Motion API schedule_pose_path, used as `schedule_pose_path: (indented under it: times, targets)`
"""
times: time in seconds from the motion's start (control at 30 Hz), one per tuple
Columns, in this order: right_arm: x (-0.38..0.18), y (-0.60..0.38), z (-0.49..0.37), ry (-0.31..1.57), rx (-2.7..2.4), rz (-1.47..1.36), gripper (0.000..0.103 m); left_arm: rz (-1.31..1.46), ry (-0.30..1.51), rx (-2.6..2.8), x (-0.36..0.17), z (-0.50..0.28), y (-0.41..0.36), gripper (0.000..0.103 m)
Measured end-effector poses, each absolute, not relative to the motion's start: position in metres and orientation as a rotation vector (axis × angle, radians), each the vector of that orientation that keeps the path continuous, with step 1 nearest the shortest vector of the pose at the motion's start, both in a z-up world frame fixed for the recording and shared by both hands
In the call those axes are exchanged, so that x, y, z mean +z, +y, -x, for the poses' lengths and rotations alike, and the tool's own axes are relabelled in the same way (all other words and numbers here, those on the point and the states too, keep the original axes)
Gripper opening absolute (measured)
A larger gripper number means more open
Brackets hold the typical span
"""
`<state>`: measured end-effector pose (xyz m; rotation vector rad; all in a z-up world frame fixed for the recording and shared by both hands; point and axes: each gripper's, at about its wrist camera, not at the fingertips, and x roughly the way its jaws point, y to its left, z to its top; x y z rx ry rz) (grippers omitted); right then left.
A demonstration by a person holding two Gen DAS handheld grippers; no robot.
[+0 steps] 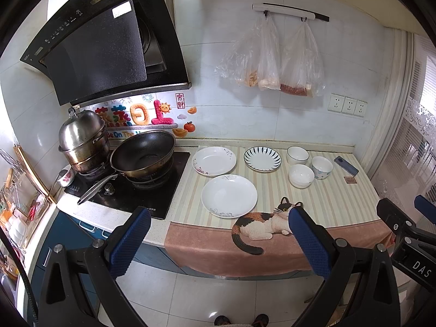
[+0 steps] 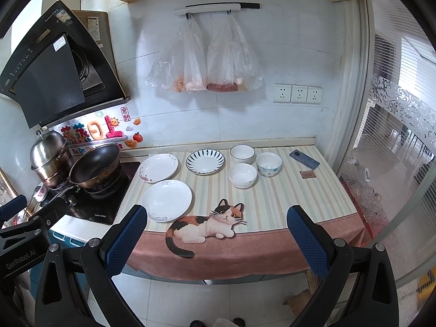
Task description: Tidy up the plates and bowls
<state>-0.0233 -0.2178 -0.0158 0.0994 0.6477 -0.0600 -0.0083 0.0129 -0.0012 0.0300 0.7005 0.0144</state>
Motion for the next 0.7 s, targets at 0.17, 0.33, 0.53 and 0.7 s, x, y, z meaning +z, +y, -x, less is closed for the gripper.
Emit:
schedule_pose_path:
  times: [0.17, 0.33, 0.53, 0.7]
  targets:
    - [-0.0163, -0.2194, 0.0241, 0.648, -0.059, -0.102, 0.103, -0.030, 0.697, 0.017, 0.0008, 0.0078, 0.0144, 0.103]
    - [-0.0158, -0.2197, 0.0244, 0.648, -0.060, -0.100, 0.103, -0.033, 0.694, 0.020, 0.0031, 0.0086, 0.0131, 0.103]
    - [-0.0154, -0.2197, 0.0245, 0.649, -0.059, -0.101, 0.103, -0.031, 0.694, 0.019, 0.0036, 0.0087, 0.0129, 0.103]
    - [-0.0157, -0.2202, 0.0244, 0.648, -0.060, -0.102, 0.103, -0.034, 0.693, 0.019, 0.0027, 0.0092, 0.0120, 0.103]
